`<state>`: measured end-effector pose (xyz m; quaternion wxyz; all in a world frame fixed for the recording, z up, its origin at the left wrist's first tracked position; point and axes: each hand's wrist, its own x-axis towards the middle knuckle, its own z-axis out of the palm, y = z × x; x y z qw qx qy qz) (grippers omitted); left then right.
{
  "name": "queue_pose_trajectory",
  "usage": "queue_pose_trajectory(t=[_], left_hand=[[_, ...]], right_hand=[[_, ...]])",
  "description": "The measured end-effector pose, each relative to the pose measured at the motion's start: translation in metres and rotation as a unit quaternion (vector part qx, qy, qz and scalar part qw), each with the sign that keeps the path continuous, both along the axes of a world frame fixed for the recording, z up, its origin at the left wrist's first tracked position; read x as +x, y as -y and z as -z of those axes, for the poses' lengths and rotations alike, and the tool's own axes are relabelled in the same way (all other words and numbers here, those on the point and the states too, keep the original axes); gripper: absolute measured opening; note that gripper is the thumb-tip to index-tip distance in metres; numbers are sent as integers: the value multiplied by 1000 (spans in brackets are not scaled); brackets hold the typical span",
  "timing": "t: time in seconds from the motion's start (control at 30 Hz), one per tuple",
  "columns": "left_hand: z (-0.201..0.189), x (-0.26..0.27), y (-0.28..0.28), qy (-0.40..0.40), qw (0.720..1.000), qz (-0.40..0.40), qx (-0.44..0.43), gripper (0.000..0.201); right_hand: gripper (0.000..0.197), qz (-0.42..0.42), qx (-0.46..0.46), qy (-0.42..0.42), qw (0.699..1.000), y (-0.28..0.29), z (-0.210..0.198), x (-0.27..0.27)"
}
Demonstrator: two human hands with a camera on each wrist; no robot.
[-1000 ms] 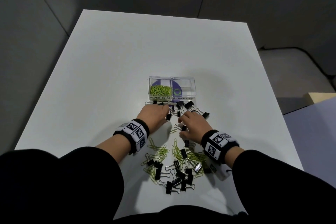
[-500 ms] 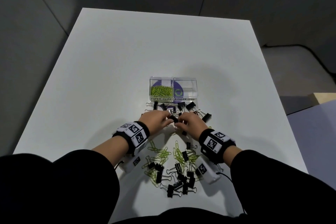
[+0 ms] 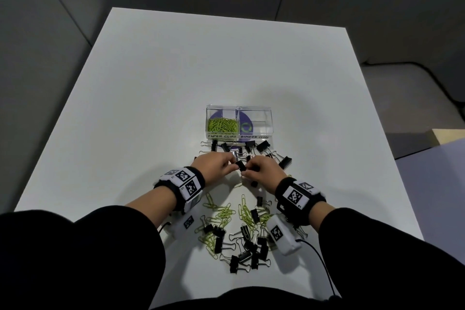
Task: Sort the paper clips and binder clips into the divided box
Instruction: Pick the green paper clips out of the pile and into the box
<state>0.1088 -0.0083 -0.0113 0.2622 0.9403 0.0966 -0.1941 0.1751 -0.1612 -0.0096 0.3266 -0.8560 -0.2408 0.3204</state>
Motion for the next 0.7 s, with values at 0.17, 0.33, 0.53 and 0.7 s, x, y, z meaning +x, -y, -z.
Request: queue_pose_trajectory(t=[0.17,0.33,0.53,0.7], left_hand=[[-3,2,3,5,1000,16,11,28],[-3,0,9,26,999,-22,-39,26],[-1,0,7,25,991,-78,-104,15],[-1,-3,2,34,984,-84,-156,17]], right_hand=[[12,-10,-14,-21,1000,2,2,4],[19,37,14,-56,998,4,6,7],[18,76,72,-76,992,7,7,9],[8,73,104,-118,985,7,6,9]])
